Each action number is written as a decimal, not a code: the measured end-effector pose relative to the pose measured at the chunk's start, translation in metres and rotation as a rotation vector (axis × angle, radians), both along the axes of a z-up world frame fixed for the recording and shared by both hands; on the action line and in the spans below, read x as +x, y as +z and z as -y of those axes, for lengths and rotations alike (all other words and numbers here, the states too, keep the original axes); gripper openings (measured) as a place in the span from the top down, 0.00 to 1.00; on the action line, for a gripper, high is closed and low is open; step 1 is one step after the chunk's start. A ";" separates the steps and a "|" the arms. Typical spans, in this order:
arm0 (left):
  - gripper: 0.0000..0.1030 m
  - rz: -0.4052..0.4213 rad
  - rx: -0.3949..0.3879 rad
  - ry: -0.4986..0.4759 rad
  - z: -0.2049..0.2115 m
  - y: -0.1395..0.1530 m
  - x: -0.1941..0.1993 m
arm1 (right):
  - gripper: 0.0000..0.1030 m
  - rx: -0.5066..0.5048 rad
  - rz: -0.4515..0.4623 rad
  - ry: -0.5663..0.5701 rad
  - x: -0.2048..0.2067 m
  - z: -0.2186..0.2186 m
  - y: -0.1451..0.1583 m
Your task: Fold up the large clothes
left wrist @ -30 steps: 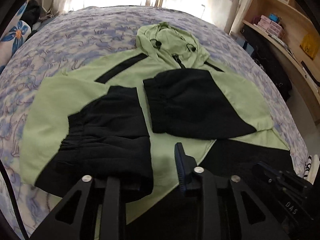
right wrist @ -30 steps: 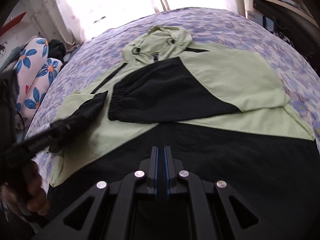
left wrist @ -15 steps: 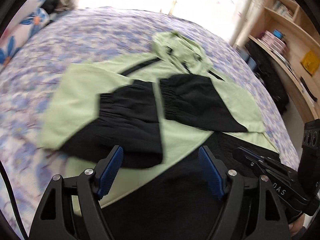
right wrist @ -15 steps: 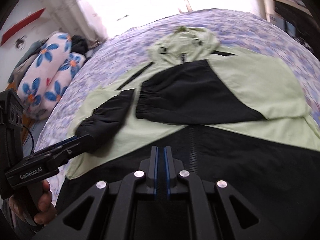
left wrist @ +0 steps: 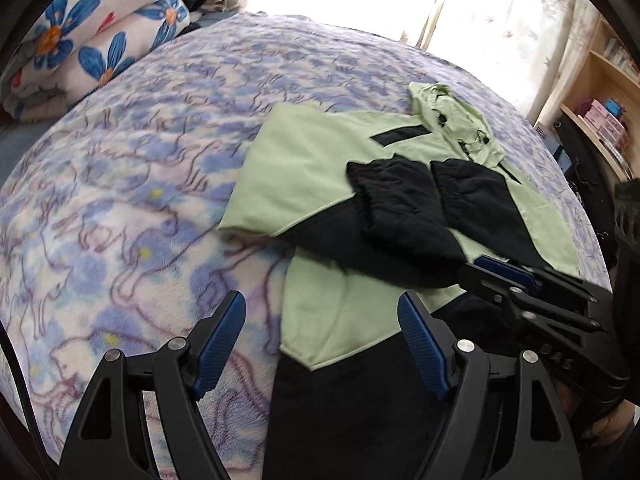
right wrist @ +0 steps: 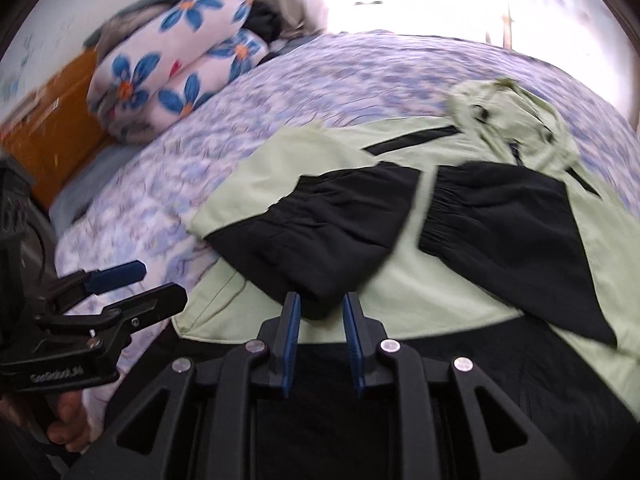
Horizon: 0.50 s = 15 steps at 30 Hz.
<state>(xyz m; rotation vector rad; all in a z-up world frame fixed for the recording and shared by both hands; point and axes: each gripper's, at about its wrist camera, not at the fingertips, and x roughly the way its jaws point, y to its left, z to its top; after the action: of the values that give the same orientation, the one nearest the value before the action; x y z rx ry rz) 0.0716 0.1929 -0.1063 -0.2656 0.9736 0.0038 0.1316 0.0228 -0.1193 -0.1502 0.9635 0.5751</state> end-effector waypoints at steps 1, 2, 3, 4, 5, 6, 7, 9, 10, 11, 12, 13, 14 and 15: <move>0.25 -0.009 -0.010 0.005 -0.002 -0.003 0.001 | 0.79 -0.031 0.011 0.010 0.001 -0.006 -0.003; 0.25 -0.014 -0.019 0.007 -0.003 -0.006 0.000 | 0.79 -0.063 0.027 0.012 0.002 -0.012 -0.006; 0.25 -0.019 -0.028 0.010 -0.004 -0.008 0.000 | 0.79 -0.106 0.047 0.013 0.004 -0.018 -0.009; 0.25 -0.023 -0.033 0.013 -0.004 -0.010 0.000 | 0.79 -0.151 0.067 0.016 0.007 -0.026 -0.012; 0.25 -0.026 -0.037 0.017 -0.005 -0.012 0.000 | 0.79 -0.182 0.078 0.023 0.011 -0.033 -0.015; 0.25 -0.028 -0.038 0.018 -0.004 -0.013 0.001 | 0.79 -0.198 0.087 0.037 0.015 -0.040 -0.016; 0.25 -0.029 -0.041 0.018 -0.003 -0.013 0.001 | 0.79 -0.209 0.097 0.050 0.019 -0.045 -0.015; 0.25 -0.024 -0.042 0.016 -0.002 -0.012 0.001 | 0.93 -0.203 0.152 0.058 0.026 -0.049 -0.001; 0.25 -0.019 -0.040 0.015 -0.001 -0.010 0.000 | 0.93 -0.169 0.194 0.037 0.029 -0.045 0.014; 0.25 -0.012 -0.036 0.014 -0.001 -0.009 0.000 | 0.93 -0.114 0.229 0.003 0.032 -0.035 0.032; 0.25 -0.002 -0.031 0.011 0.000 -0.007 -0.001 | 0.94 -0.065 0.254 -0.039 0.036 -0.022 0.047; 0.25 0.004 -0.028 0.010 0.000 -0.005 -0.002 | 0.94 -0.006 0.270 -0.105 0.040 -0.003 0.064; 0.25 0.008 -0.027 0.010 0.000 -0.004 -0.002 | 0.94 0.044 0.274 -0.168 0.043 0.018 0.075; 0.25 0.012 -0.029 0.009 0.000 -0.003 -0.002 | 0.94 0.090 0.273 -0.240 0.045 0.042 0.083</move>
<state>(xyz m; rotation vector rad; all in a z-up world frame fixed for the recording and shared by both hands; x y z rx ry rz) 0.0691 0.1924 -0.1097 -0.2966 0.9614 -0.0039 0.1766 -0.0194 -0.0363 -0.0302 0.6769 0.3647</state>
